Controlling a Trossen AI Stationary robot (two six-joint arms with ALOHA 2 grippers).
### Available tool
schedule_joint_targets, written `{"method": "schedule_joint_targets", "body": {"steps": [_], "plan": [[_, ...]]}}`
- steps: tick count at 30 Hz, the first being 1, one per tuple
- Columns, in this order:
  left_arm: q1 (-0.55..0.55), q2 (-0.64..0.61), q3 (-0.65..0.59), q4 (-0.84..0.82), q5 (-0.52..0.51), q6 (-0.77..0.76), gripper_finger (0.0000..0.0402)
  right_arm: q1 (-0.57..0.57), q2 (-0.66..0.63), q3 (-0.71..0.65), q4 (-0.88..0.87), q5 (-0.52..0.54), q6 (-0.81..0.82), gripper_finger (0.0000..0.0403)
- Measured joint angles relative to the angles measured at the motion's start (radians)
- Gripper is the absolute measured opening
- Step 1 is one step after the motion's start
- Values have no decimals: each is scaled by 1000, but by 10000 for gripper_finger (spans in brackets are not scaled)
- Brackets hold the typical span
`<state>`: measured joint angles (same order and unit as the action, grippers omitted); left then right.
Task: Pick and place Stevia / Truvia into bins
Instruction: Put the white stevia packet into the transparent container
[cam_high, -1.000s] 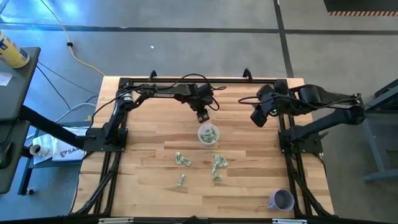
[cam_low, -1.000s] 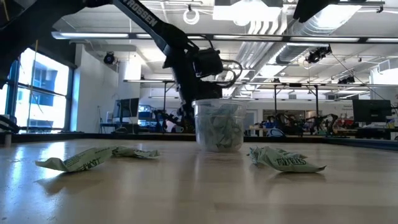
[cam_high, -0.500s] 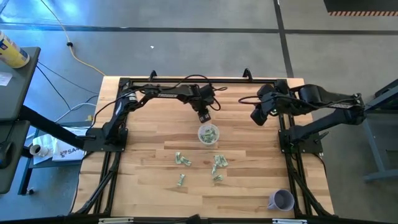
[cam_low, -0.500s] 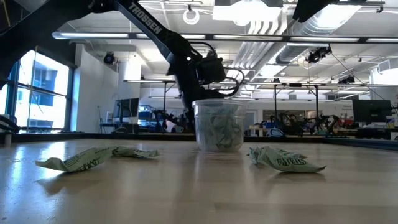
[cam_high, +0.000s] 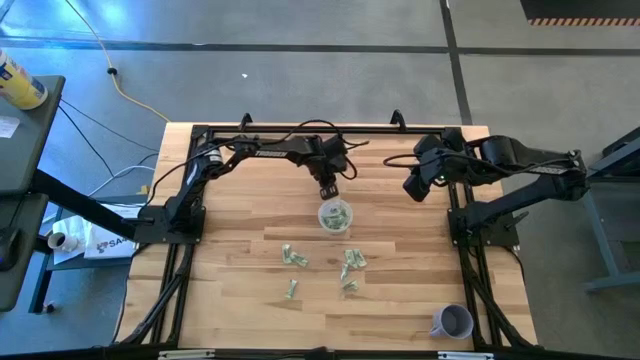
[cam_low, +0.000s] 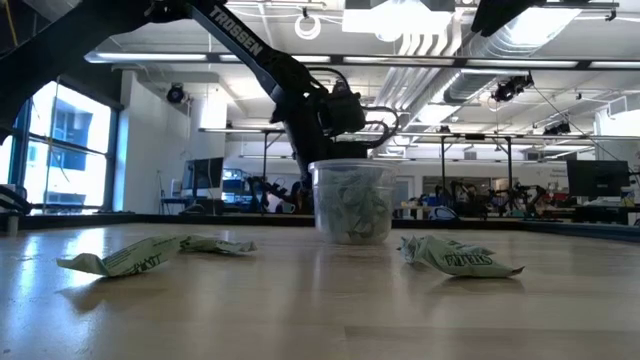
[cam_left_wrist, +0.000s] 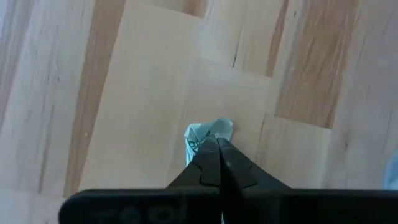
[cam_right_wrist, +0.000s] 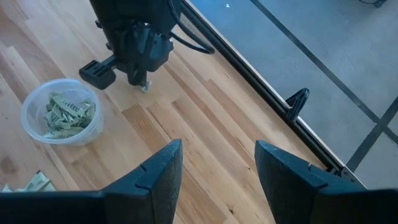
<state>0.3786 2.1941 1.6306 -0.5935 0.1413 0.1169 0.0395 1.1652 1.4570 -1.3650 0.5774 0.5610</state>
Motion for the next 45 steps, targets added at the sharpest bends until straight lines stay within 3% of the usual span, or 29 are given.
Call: {"method": "schedule_joint_targets", "body": {"steps": [7, 11, 16, 24, 29, 37, 41, 45], "plan": [[1, -10, 30, -110, 26, -28, 22, 0, 0, 0, 0, -3, 19, 193], [-6, -42, 125, -260, 55, -26, 22, 0, 0, 0, 0, -4, 22, 193], [-37, -131, 250, -326, 73, -16, 22, 0, 0, 0, 0, 14, -11, 193], [-68, -169, 322, -340, -25, -9, 24, 1, 0, 0, -29, -10, -20, 192], [-55, -160, 322, -413, -125, -17, 96, 2, 0, 0, -57, -61, 13, 193], [11, -97, 325, -484, -132, -156, 236, 3, 0, 0, -60, -22, 2, 193], [39, -21, 322, -513, -124, -186, 256, -1, 0, 0, -60, -6, -19, 193], [27, 36, 322, -531, -118, -145, 248, -12, 0, 0, -59, -19, 17, 193]]}}
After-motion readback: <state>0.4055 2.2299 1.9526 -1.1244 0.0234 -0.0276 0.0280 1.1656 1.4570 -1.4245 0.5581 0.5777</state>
